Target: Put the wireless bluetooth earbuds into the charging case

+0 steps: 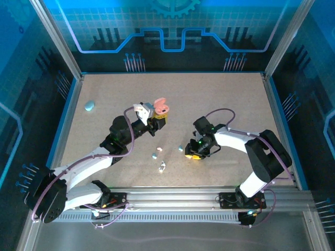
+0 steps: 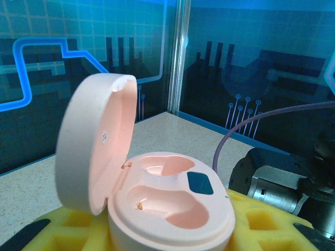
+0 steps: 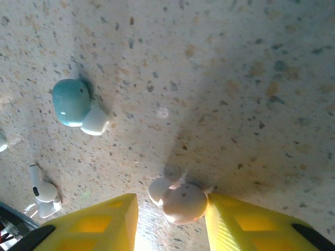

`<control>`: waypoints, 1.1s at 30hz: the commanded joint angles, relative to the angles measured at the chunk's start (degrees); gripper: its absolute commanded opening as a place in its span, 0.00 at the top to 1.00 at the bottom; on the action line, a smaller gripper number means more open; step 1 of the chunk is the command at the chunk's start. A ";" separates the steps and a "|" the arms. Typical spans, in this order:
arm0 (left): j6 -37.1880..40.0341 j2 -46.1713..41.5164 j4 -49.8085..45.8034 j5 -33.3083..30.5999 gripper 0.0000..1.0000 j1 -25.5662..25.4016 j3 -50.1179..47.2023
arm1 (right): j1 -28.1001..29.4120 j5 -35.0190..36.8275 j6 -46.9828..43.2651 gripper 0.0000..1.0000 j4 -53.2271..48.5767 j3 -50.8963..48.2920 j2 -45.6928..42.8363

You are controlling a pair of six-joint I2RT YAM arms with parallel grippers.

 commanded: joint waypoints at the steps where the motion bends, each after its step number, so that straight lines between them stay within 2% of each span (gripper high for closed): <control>1: 0.76 -1.03 0.57 0.78 0.64 0.26 -0.65 | 1.43 -0.54 -0.79 0.61 1.26 2.53 1.58; 17: 0.82 -0.70 0.59 0.62 0.64 0.32 -0.45 | 4.54 -1.11 -3.94 0.62 -1.44 9.53 7.02; 26: 0.84 -0.80 0.69 0.31 0.64 0.25 -0.47 | 6.00 3.75 -6.02 0.62 -7.14 12.78 7.09; 33: 1.95 -3.14 0.20 -4.84 0.65 0.35 -1.84 | 8.95 8.62 -7.74 0.64 -12.37 16.98 9.93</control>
